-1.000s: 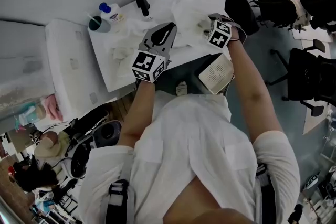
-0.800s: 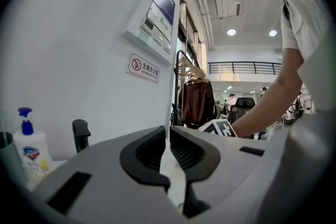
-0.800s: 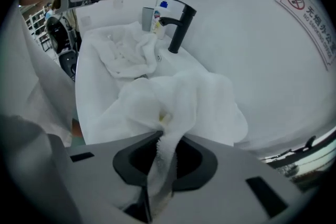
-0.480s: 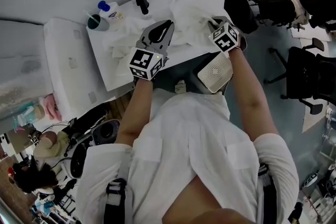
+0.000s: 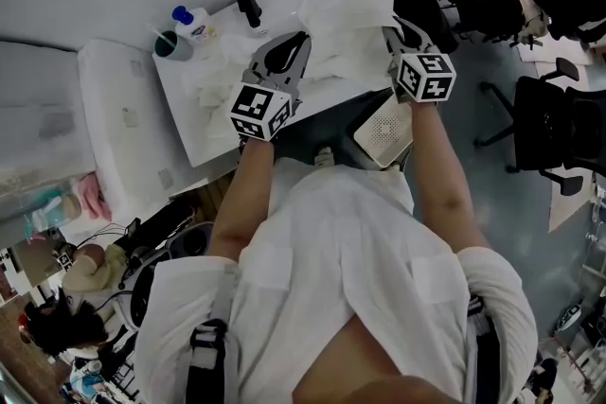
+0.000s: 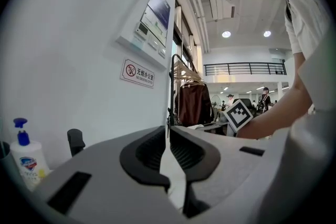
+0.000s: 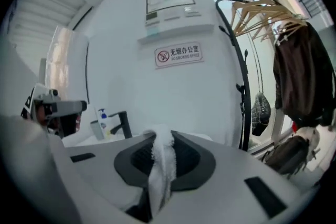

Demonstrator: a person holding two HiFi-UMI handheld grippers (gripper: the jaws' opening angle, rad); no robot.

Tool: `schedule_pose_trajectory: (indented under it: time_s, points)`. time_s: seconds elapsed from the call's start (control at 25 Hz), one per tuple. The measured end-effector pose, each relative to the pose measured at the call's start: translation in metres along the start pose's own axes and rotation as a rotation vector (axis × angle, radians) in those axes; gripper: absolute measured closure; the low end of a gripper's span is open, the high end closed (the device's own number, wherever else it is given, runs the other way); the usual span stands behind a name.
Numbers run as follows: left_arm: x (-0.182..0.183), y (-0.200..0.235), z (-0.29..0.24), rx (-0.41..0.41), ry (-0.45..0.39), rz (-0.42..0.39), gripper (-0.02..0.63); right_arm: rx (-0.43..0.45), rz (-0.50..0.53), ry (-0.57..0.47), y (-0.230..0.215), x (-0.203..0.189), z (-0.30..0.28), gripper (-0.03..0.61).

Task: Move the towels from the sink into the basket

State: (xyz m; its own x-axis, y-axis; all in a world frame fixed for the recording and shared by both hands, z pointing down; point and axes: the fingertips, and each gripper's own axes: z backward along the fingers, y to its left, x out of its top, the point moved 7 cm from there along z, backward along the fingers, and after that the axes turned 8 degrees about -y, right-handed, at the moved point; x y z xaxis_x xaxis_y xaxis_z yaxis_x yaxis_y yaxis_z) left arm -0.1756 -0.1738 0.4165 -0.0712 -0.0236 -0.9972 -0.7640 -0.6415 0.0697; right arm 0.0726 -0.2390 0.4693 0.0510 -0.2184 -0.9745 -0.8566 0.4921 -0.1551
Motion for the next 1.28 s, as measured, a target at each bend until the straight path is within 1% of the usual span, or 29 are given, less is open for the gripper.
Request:
schedule_pose_trajectory:
  time_s: [0.12,0.28,0.48,0.72,1.04,1.28]
  points:
    - [0.004,-0.004,0.000,-0.005,-0.005,-0.006,0.581,-0.020,-0.079,-0.086,-0.004,0.012,0.012,0.523]
    - [0.008,-0.009,0.001,-0.014,-0.017,-0.015,0.581,-0.043,-0.128,-0.191,-0.007,0.033,0.031,0.523]
    - [0.015,-0.020,-0.006,-0.032,-0.030,-0.022,0.581,-0.070,-0.108,-0.316,-0.014,0.072,0.064,0.523]
    - [0.021,-0.044,-0.018,-0.048,-0.055,-0.026,0.581,-0.123,-0.097,-0.422,-0.031,0.099,0.117,0.523]
    - [0.025,-0.114,-0.033,-0.087,-0.071,-0.023,0.581,-0.199,-0.073,-0.528,-0.067,0.125,0.216,0.523]
    - [0.023,-0.173,-0.044,-0.115,-0.080,-0.012,0.581,-0.263,-0.054,-0.516,-0.094,0.119,0.289,0.524]
